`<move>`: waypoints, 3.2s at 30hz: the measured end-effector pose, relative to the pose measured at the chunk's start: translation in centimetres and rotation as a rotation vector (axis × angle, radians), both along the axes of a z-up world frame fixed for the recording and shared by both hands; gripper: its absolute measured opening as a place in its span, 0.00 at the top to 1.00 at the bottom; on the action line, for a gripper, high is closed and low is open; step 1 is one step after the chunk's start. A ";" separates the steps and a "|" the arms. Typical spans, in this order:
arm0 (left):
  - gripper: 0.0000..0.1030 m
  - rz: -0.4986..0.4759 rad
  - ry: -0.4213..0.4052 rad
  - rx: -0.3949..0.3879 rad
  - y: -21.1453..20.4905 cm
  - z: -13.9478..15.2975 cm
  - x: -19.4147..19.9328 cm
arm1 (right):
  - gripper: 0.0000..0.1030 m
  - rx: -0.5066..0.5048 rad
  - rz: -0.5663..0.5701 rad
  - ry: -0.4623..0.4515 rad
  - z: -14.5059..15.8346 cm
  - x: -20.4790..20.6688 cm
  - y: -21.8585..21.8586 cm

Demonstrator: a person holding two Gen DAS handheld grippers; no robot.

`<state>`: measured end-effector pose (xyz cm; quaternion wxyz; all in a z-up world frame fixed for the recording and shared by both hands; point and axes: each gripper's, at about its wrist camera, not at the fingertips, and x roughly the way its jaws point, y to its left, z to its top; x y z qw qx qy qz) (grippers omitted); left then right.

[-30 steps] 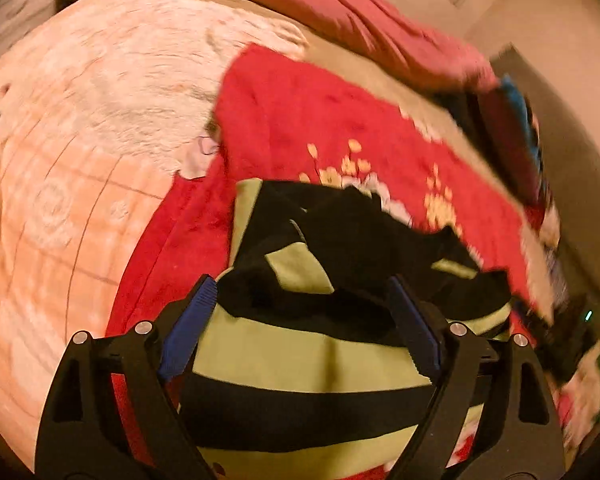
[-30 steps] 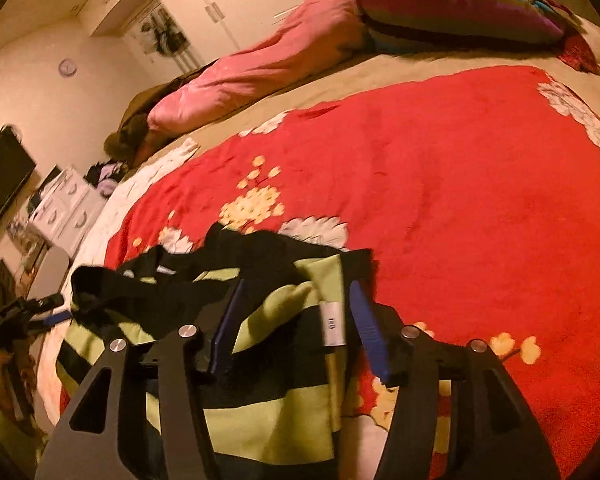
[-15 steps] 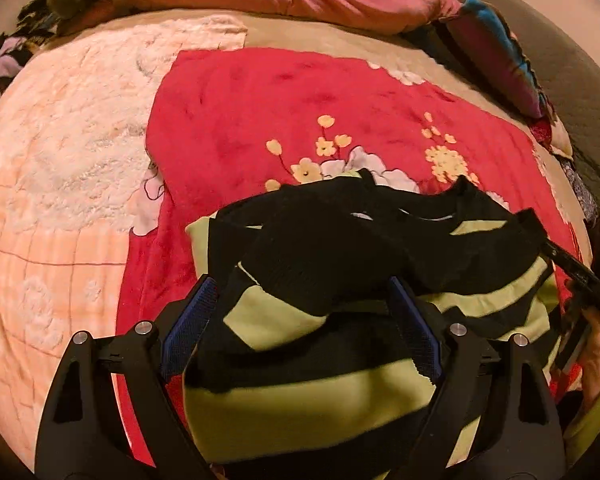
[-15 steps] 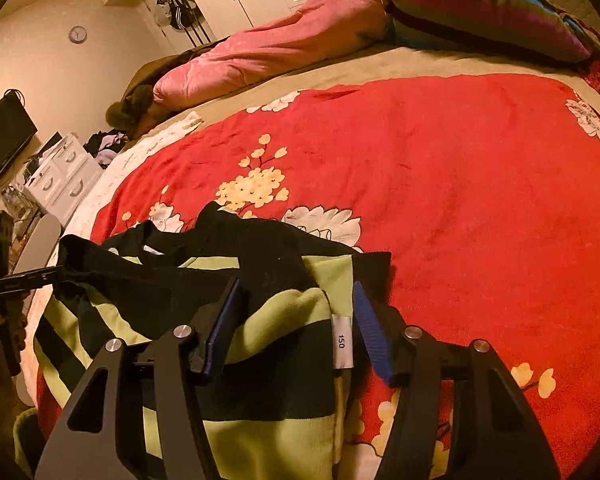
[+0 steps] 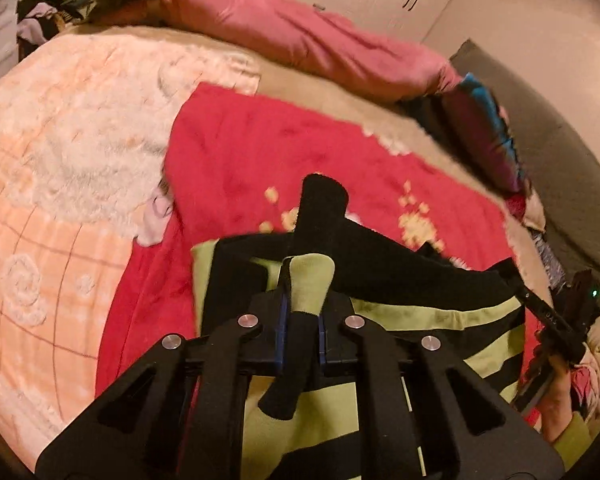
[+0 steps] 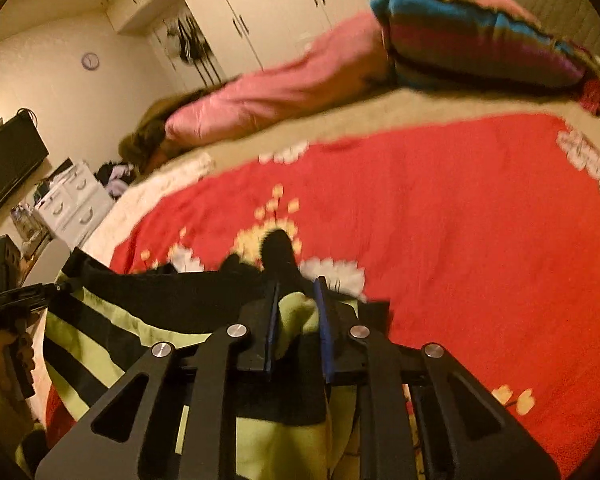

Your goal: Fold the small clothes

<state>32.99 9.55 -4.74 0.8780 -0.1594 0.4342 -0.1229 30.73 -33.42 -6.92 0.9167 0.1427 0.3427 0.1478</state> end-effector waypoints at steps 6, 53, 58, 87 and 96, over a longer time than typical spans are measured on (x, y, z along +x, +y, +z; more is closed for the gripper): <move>0.95 0.055 0.090 0.055 0.0 -2.8 1.9 | 0.96 -0.020 -0.110 0.039 -1.3 1.1 -2.2; 0.14 0.232 -0.011 0.198 0.5 -0.2 -3.9 | 0.35 -0.220 -0.005 -0.027 1.2 -0.9 2.5; 0.09 0.241 -0.024 0.205 0.1 0.9 -5.8 | 0.23 -0.240 0.056 -0.070 2.2 -2.5 4.2; 0.09 0.213 0.021 0.343 -1.1 -0.9 -10.1 | 0.21 -0.223 0.143 0.063 0.7 -9.5 7.2; 0.08 0.194 0.148 0.407 -0.2 -6.6 -10.5 | 0.21 -0.374 0.105 0.353 -4.8 -8.8 6.9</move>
